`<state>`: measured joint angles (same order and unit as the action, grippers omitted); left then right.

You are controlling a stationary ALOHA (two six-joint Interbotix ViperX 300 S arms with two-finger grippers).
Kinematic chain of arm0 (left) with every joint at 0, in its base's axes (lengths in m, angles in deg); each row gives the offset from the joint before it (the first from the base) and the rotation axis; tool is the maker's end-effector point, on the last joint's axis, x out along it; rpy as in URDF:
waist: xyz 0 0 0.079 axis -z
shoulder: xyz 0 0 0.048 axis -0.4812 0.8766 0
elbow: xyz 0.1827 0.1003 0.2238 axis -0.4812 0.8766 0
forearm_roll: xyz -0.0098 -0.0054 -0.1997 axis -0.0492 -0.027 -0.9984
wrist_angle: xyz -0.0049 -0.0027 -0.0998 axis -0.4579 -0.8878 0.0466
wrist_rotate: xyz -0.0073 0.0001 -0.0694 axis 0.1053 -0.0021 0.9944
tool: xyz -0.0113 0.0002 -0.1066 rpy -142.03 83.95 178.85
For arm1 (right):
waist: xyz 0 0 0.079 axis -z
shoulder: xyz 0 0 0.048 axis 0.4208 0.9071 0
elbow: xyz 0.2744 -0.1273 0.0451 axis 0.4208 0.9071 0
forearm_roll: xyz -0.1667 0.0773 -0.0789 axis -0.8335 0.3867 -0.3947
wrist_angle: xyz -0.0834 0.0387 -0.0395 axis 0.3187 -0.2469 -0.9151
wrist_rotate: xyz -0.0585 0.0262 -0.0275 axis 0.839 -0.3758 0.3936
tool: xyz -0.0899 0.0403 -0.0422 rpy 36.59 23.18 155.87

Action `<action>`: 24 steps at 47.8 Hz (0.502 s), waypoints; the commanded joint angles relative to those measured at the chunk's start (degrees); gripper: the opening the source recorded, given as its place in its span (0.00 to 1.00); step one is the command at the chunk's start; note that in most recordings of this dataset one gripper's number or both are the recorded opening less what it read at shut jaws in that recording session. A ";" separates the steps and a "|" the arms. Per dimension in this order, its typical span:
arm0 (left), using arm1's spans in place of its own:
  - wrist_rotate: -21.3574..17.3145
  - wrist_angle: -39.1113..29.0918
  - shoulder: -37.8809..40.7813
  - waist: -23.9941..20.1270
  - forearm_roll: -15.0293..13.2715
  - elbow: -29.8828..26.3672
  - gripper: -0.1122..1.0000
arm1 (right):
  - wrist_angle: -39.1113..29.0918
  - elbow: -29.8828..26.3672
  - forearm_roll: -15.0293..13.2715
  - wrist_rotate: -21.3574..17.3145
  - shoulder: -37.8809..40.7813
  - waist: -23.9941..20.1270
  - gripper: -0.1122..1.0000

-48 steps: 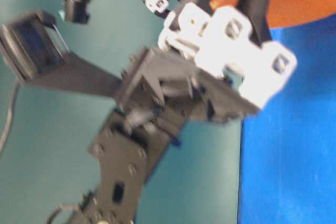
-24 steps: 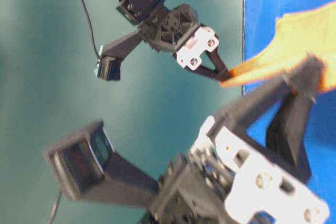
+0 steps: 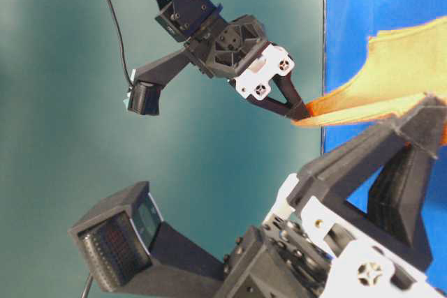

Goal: Fold the orange towel.
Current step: 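Lay the towel strip down lengthwise and open both grippers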

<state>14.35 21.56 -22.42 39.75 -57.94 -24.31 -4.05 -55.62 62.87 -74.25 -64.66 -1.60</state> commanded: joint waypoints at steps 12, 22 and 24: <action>0.00 0.62 -0.97 1.41 0.18 -0.97 0.58 | 3.08 -0.26 -0.88 0.97 -0.97 0.18 0.56; -0.44 -2.55 -3.43 0.62 0.18 -0.35 0.71 | 1.58 -0.26 -0.97 0.88 -1.14 0.18 0.65; -0.44 -4.57 -4.66 0.62 0.18 -0.35 0.71 | 1.23 -0.18 -0.97 0.97 -1.32 0.18 0.65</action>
<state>14.00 18.66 -23.65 40.37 -57.85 -24.22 -2.46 -55.35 62.08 -73.37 -64.66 -1.33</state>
